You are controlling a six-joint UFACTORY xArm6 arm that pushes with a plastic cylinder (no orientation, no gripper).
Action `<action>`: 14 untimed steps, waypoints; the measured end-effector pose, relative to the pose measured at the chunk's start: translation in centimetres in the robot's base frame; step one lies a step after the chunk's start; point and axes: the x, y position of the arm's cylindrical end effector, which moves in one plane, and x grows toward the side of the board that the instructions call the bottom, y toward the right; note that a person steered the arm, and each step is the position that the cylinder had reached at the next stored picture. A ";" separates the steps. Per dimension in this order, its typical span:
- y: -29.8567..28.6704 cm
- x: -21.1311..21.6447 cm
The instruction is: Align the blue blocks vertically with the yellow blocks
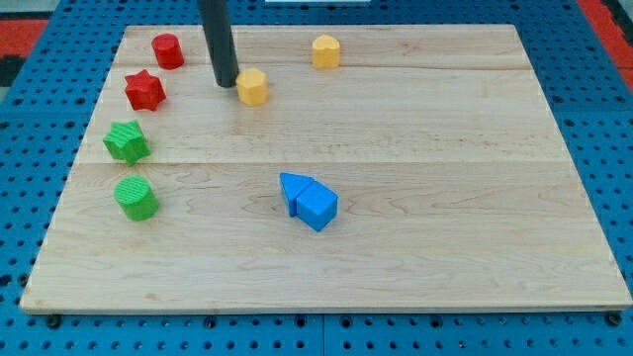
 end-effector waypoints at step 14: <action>12.0 13.2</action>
